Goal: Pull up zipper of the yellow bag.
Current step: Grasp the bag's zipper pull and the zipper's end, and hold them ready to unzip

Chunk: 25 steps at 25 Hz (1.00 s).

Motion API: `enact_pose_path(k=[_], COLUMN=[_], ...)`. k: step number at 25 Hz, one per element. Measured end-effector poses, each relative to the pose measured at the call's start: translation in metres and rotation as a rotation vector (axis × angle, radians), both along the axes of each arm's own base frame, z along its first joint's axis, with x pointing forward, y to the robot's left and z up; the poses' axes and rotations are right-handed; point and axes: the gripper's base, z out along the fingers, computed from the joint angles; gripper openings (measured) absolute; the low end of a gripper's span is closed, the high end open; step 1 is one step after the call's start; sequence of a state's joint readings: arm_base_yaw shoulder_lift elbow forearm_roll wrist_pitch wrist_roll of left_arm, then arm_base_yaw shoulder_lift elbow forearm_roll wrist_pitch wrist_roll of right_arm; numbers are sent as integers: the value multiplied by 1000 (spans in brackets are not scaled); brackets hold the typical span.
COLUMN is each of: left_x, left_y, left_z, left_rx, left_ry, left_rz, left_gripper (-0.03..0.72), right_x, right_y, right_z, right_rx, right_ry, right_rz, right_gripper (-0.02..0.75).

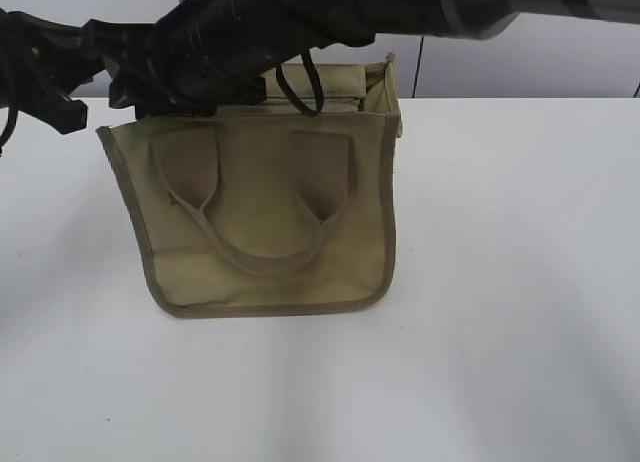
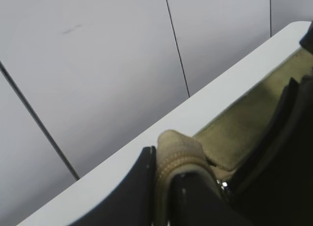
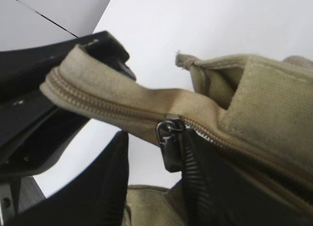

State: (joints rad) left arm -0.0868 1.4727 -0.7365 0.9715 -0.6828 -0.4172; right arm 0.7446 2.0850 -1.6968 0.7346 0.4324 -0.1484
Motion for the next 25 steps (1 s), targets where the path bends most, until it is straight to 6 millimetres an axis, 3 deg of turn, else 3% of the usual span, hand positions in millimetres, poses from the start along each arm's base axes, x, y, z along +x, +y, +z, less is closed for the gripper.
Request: enact_pose_path(k=[7, 18, 25], left_x=[-1, 0, 2], left_y=[-1, 2, 5], left_z=[0, -3, -7], left_rx=[-1, 28, 59], left_ry=[-1, 24, 53], left_rz=[-14, 17, 53], left_gripper=[59, 59, 59], right_x=[2, -5, -10], right_y=[0, -2, -17], right_z=[-2, -2, 20], right_rx=[10, -41, -109], right_ry=[13, 37, 1], right_rz=[-22, 38, 110], right_gripper=[56, 56, 56])
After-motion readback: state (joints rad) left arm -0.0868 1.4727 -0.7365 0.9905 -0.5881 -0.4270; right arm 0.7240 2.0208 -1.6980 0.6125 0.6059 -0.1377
